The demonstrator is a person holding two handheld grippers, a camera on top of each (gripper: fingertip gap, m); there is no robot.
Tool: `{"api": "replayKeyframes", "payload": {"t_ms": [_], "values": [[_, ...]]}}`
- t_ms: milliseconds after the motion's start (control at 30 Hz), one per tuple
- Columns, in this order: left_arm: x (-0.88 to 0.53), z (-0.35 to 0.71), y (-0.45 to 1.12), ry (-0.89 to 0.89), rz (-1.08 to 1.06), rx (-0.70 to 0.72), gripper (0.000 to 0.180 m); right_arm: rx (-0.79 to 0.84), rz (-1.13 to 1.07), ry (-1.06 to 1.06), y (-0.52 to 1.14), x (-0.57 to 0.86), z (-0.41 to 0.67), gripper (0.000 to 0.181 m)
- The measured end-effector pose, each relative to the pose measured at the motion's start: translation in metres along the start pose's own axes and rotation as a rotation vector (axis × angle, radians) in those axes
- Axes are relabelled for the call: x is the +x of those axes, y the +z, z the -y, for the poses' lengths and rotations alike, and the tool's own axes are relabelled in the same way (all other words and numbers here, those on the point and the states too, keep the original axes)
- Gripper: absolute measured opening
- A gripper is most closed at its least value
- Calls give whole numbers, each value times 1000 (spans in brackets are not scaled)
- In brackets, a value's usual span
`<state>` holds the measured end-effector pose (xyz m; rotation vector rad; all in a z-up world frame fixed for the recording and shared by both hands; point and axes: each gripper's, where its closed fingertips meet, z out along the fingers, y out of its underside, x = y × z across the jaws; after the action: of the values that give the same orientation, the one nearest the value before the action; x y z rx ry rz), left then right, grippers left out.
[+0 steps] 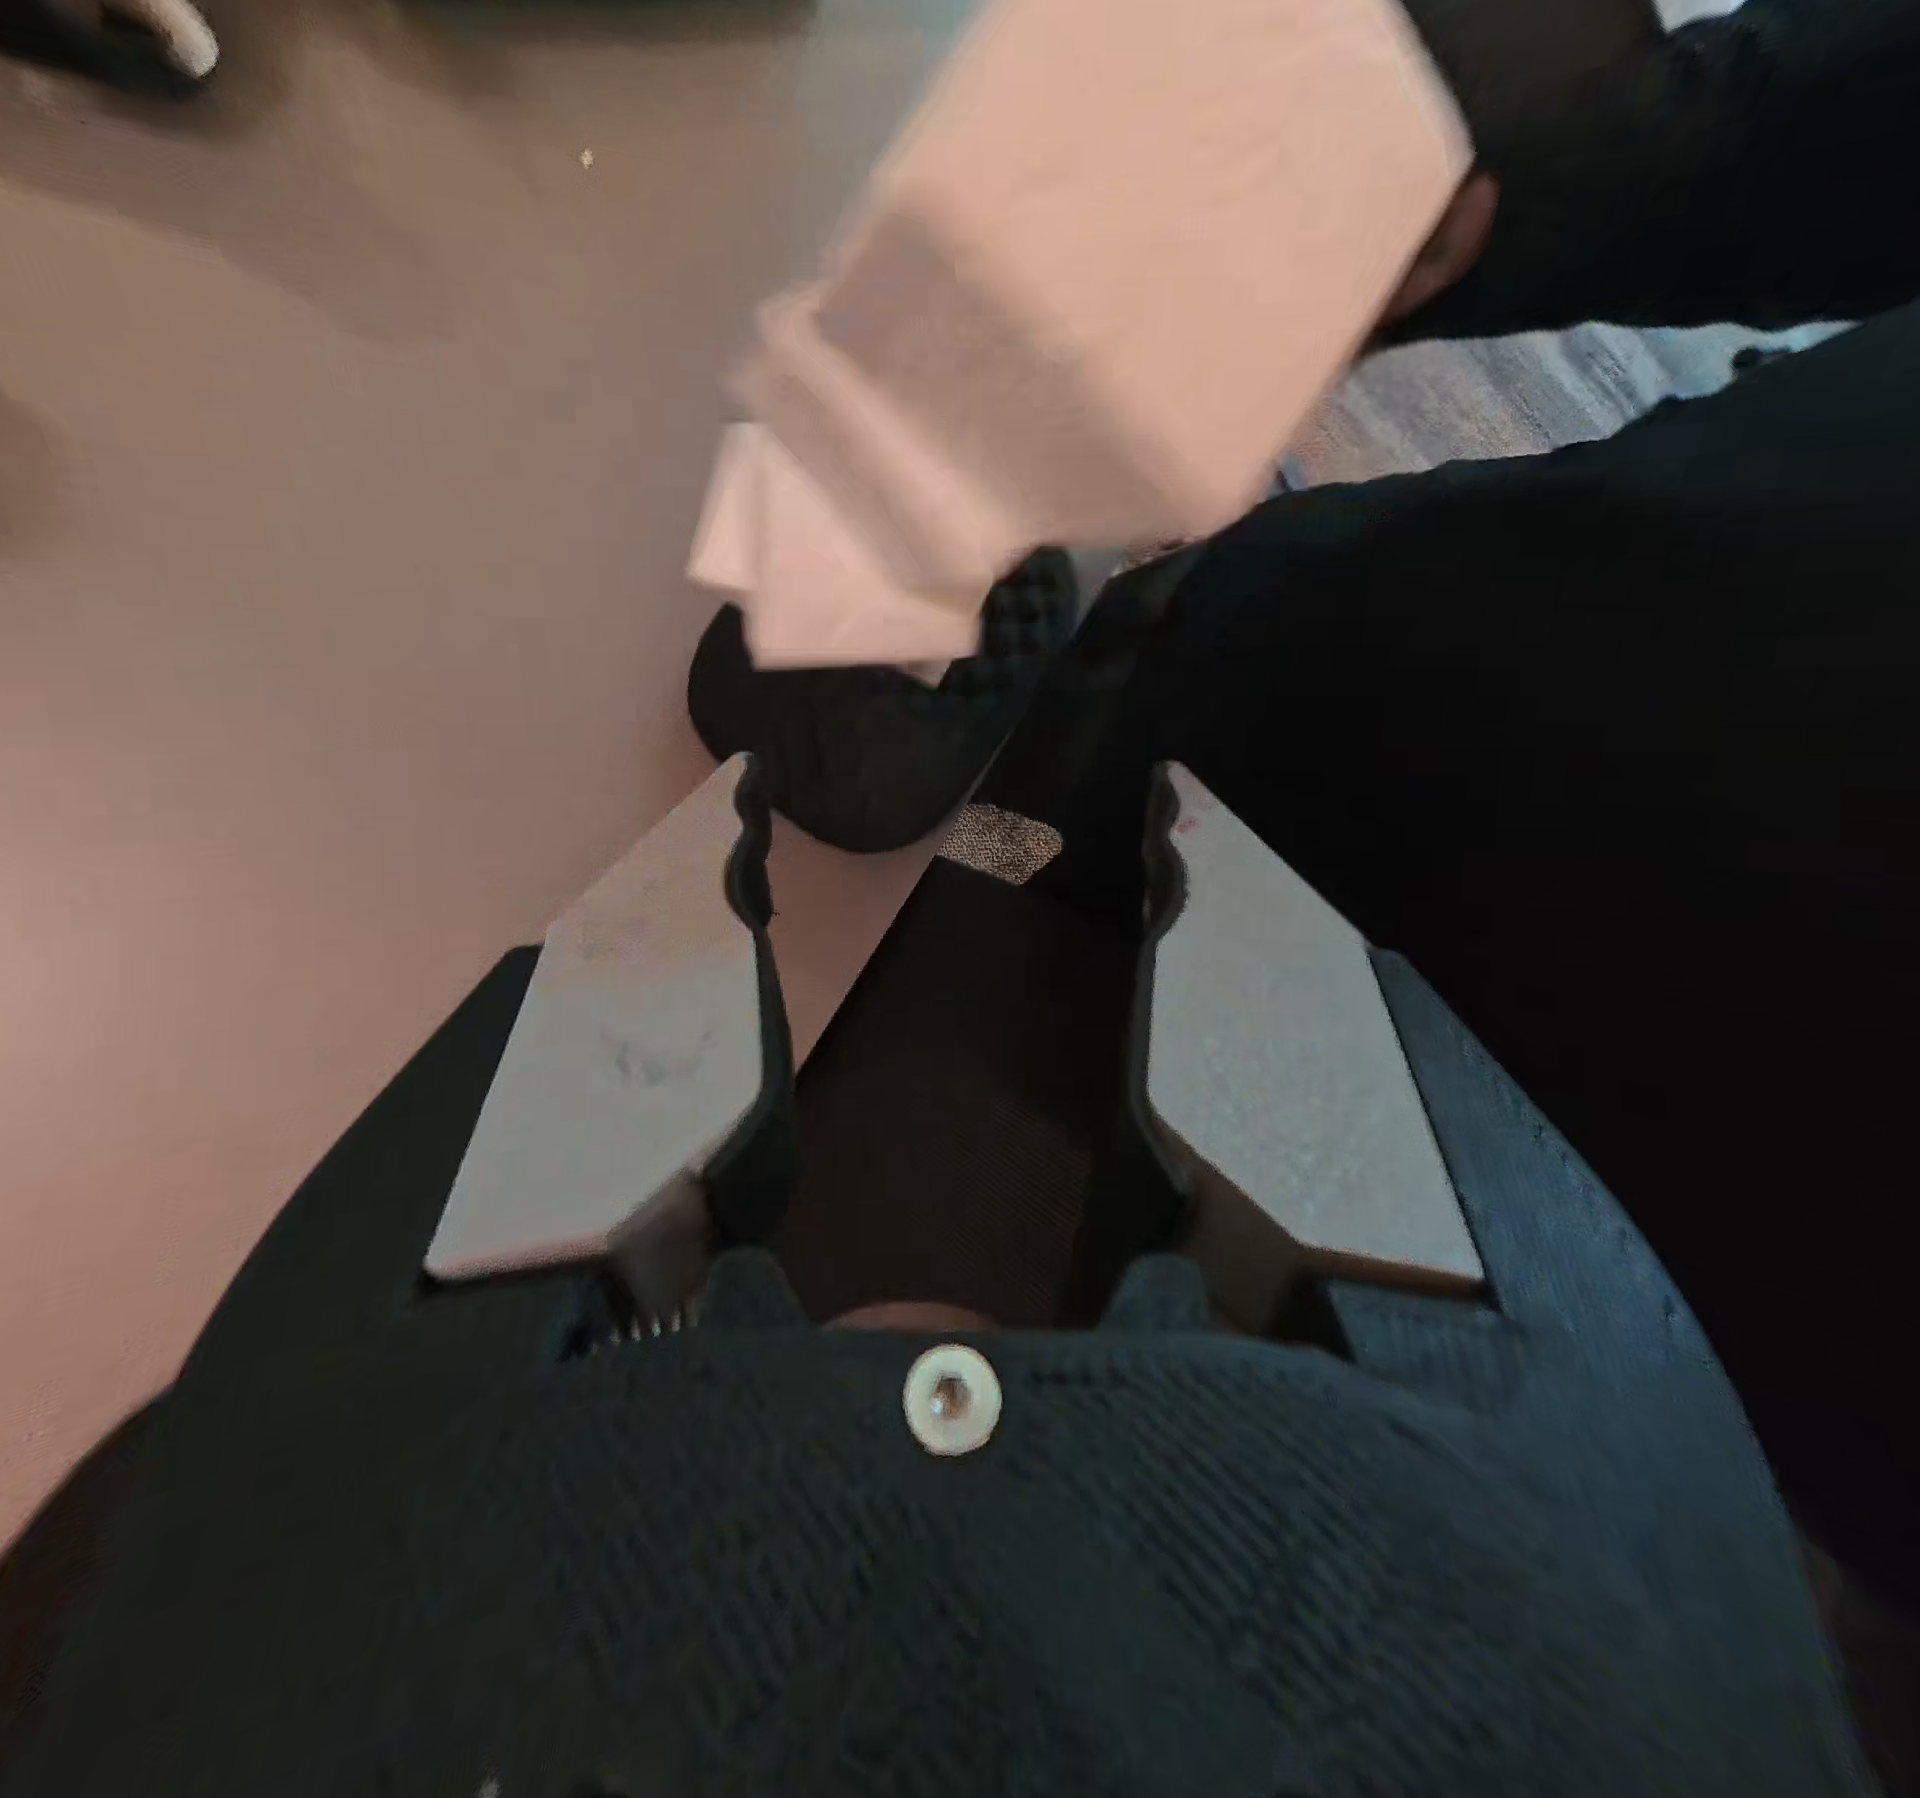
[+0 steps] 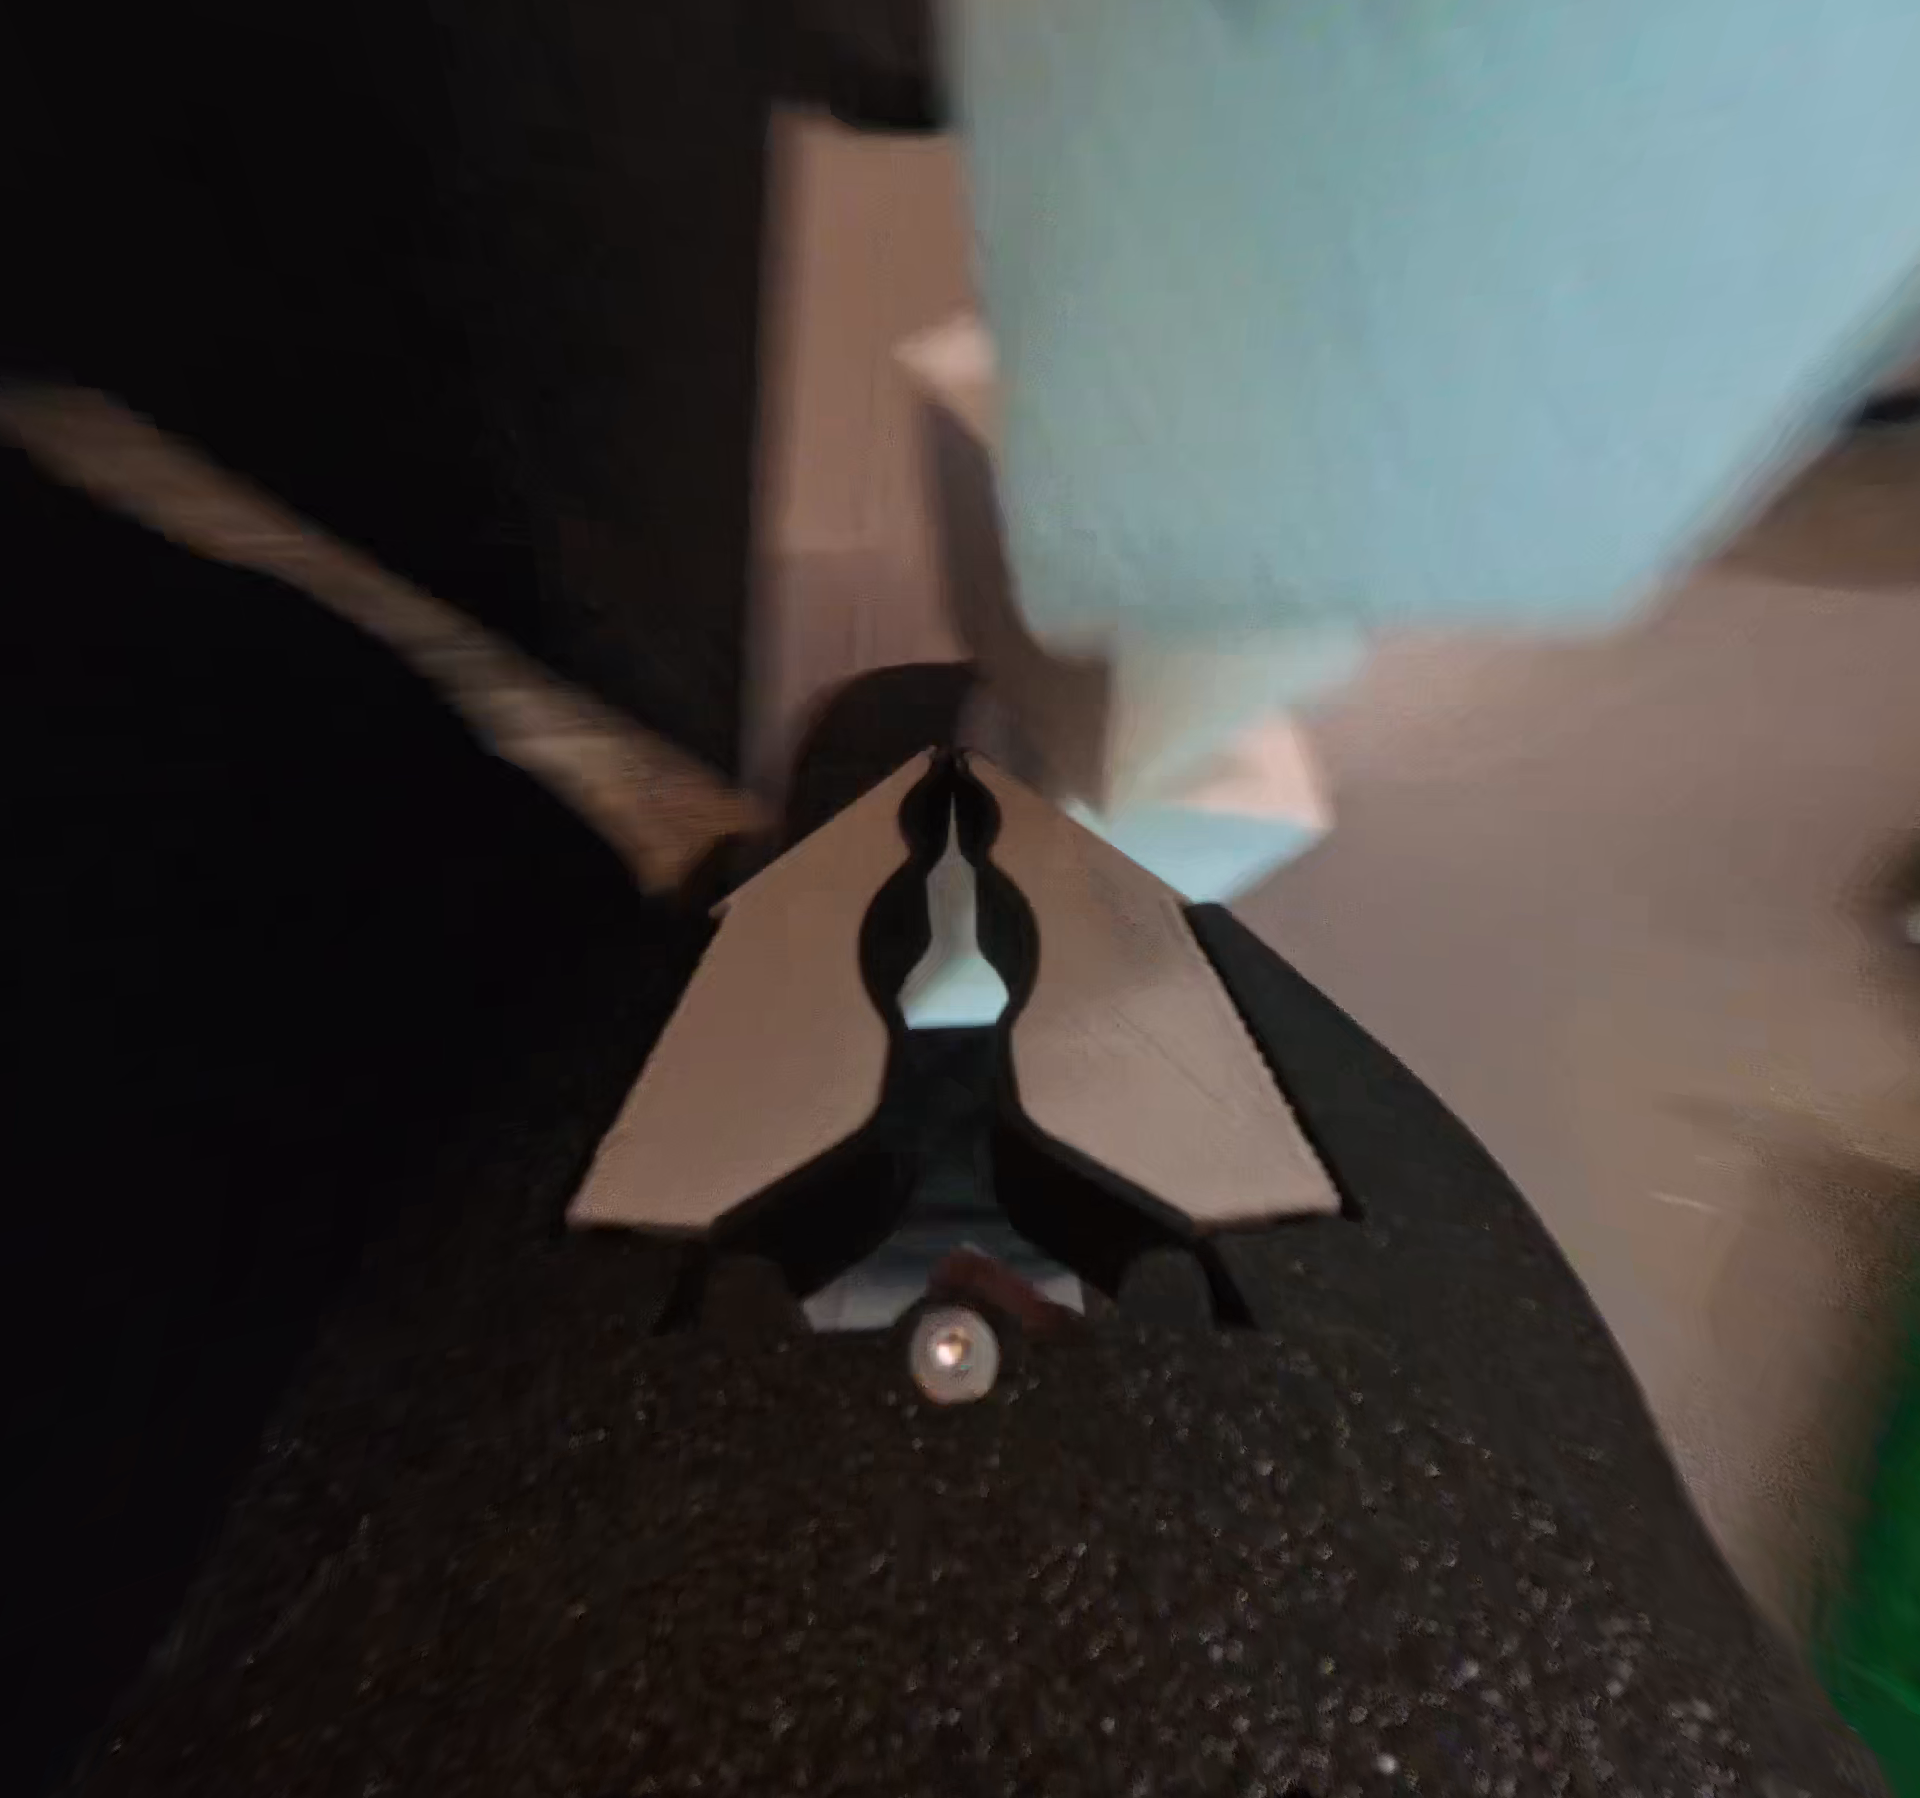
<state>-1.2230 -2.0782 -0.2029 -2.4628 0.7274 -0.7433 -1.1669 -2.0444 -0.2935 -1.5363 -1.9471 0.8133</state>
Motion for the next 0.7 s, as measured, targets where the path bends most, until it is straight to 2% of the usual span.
{"api": "replayKeyframes", "payload": {"t_ms": [33,100,200,233,400,567,700], "values": [[-5,-5,1,-24,18,-1,71,-9,-104,-3,8,36,8,0],[-13,-14,3,-67,47,-5,70,-55,-158,17,14,87,17,0],[-30,-32,0,-125,114,-22,70,-220,-290,26,-7,155,2,0],[-37,-39,-2,-147,142,-27,70,-220,-317,38,-19,167,-1,0],[-60,-73,-11,-274,227,-34,66,-113,-318,285,-70,169,-34,0],[-82,-86,-11,-377,270,-19,64,-20,-195,547,-75,108,-87,3],[-95,-82,-3,-415,289,-8,64,-70,-98,626,-51,58,-120,9]]}}
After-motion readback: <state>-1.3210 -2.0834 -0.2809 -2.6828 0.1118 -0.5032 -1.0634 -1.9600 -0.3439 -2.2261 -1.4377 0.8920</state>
